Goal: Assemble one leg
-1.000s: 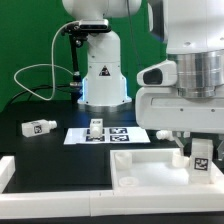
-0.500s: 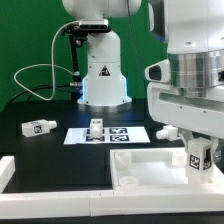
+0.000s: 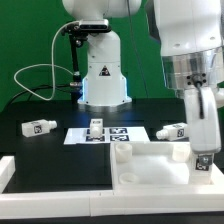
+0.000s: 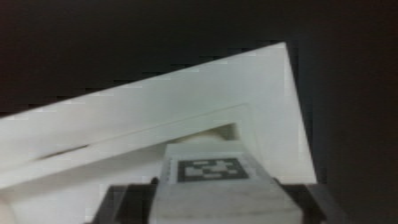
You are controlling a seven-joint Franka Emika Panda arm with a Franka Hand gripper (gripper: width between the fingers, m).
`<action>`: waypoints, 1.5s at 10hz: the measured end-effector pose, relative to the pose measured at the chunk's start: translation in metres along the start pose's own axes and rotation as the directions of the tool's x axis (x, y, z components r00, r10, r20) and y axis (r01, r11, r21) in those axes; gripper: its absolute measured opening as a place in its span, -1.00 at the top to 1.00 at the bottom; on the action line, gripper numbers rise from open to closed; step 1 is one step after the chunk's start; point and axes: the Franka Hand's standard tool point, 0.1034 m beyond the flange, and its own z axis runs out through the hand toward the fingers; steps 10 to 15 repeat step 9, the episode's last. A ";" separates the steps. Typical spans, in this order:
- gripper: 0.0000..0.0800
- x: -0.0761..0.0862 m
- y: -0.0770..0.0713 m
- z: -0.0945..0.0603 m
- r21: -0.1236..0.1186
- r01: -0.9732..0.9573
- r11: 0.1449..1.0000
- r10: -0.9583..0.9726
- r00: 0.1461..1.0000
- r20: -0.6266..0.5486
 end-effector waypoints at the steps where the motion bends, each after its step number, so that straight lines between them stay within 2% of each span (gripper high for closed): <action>1: 0.29 0.000 0.000 0.000 0.000 -0.016 1.000 0.016 1.000 0.000; 2: 0.29 0.000 0.000 0.000 0.001 -0.011 1.000 0.011 1.000 -0.001; 3: 0.15 0.001 0.001 0.001 -0.002 -0.006 1.000 0.006 1.000 -0.002; 4: -0.27 0.000 0.000 0.001 -0.001 -0.001 1.000 0.001 1.000 -0.001; 5: -0.27 -0.005 0.000 -0.007 0.006 0.039 0.999 -0.039 0.999 0.004; 6: -0.55 -0.013 0.000 -0.024 0.020 0.075 0.997 -0.076 0.997 0.016; 7: -0.60 -0.019 0.002 -0.038 0.020 0.100 0.995 -0.100 0.995 0.027; 8: -0.60 -0.020 0.001 -0.041 0.026 0.103 0.994 -0.103 0.994 0.029; 15: -0.62 -0.019 0.002 -0.038 0.023 0.104 0.994 -0.104 0.994 0.027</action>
Offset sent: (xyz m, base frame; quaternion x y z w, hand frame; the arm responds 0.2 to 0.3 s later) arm 0.0000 0.0000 0.0000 0.0000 0.0000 0.0000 1.0000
